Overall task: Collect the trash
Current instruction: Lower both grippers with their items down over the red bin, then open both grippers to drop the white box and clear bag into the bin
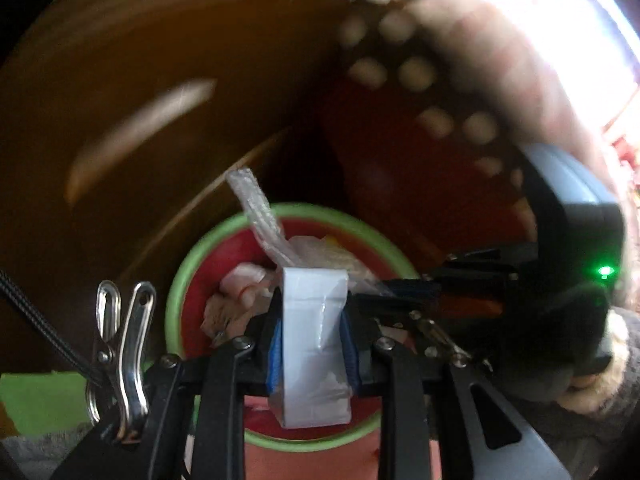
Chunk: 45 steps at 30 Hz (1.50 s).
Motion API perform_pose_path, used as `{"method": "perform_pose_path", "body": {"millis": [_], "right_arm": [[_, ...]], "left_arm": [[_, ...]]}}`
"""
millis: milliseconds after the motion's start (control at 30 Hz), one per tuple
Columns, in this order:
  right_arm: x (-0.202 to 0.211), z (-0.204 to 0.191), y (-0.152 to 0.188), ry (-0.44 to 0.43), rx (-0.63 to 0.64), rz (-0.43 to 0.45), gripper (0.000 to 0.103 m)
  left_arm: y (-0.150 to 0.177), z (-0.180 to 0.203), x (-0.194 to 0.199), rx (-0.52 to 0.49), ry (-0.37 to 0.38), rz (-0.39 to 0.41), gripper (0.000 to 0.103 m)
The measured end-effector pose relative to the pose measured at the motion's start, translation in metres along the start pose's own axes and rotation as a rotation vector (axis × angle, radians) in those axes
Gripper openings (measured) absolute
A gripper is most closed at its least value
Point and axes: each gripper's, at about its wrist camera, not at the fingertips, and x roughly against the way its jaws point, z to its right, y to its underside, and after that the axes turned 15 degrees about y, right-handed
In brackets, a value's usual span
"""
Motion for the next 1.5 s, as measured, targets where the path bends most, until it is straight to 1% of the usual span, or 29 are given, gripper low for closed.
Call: {"method": "perform_pose_path", "body": {"millis": [133,233,300,367,433,500,667,800,833,933,967,1100,1200,1233,1267,1300,1367,1400,1467,1500], "right_arm": [[-0.044,-0.007,0.017,-0.019,-0.028,-0.105,0.008],[-0.063,-0.011,0.023,-0.028,-0.030,-0.148,0.008],[-0.073,-0.010,0.026,-0.011,-0.021,-0.174,0.008],[-0.086,-0.010,0.026,0.038,-0.006,-0.221,0.010],[-0.097,-0.007,0.029,0.058,-0.008,-0.264,0.011],[-0.105,-0.007,0.034,0.074,0.008,-0.288,0.013],[-0.111,-0.011,0.035,0.100,0.058,-0.296,0.013],[-0.111,-0.011,0.036,0.106,0.050,-0.314,0.013],[-0.111,-0.011,0.031,0.101,0.042,-0.317,0.013],[-0.113,-0.004,0.032,0.096,0.040,-0.319,0.013],[-0.118,-0.006,0.026,0.099,0.044,-0.319,0.013],[-0.117,-0.022,0.021,0.107,0.070,-0.318,0.015],[-0.116,-0.033,0.017,0.117,0.107,-0.318,0.023],[-0.115,-0.033,0.019,0.122,0.131,-0.312,0.029],[-0.114,-0.036,0.018,0.133,0.149,-0.307,0.039],[-0.111,-0.037,0.018,0.149,0.163,-0.300,0.043],[-0.106,-0.037,0.015,0.141,0.176,-0.291,0.049],[-0.101,-0.036,0.013,0.142,0.177,-0.281,0.050],[-0.095,-0.034,0.011,0.145,0.171,-0.270,0.058],[-0.091,-0.032,0.009,0.143,0.159,-0.268,0.059]], "left_arm": [[0.015,-0.026,-0.026,0.050,-0.043,-0.049,0.025],[0.022,-0.034,-0.035,0.040,-0.075,-0.065,0.025],[0.026,-0.035,-0.044,0.026,-0.096,-0.080,0.025],[0.025,-0.035,-0.053,0.020,-0.103,-0.096,0.025],[0.025,-0.032,-0.060,0.006,-0.117,-0.109,0.025],[0.025,-0.030,-0.069,-0.012,-0.134,-0.125,0.025],[0.020,-0.036,-0.082,-0.007,-0.140,-0.146,0.025],[0.018,-0.040,-0.085,0.053,-0.125,-0.153,0.025],[0.018,-0.041,-0.085,0.059,-0.122,-0.155,0.025],[0.018,-0.039,-0.087,0.061,-0.132,-0.165,0.027],[0.019,-0.040,-0.087,0.067,-0.133,-0.172,0.027],[0.019,-0.043,-0.086,0.099,-0.141,-0.200,0.028],[0.020,-0.037,-0.082,0.070,-0.167,-0.208,0.032],[0.020,-0.034,-0.080,0.057,-0.175,-0.210,0.035],[0.020,-0.032,-0.076,0.048,-0.179,-0.212,0.039],[0.019,-0.029,-0.073,0.038,-0.181,-0.215,0.041],[0.017,-0.022,-0.066,0.021,-0.194,-0.203,0.052],[0.015,-0.018,-0.062,0.007,-0.211,-0.185,0.053],[0.011,-0.012,-0.056,-0.015,-0.227,-0.162,0.057],[0.008,-0.008,-0.052,-0.023,-0.229,-0.150,0.058]]}}
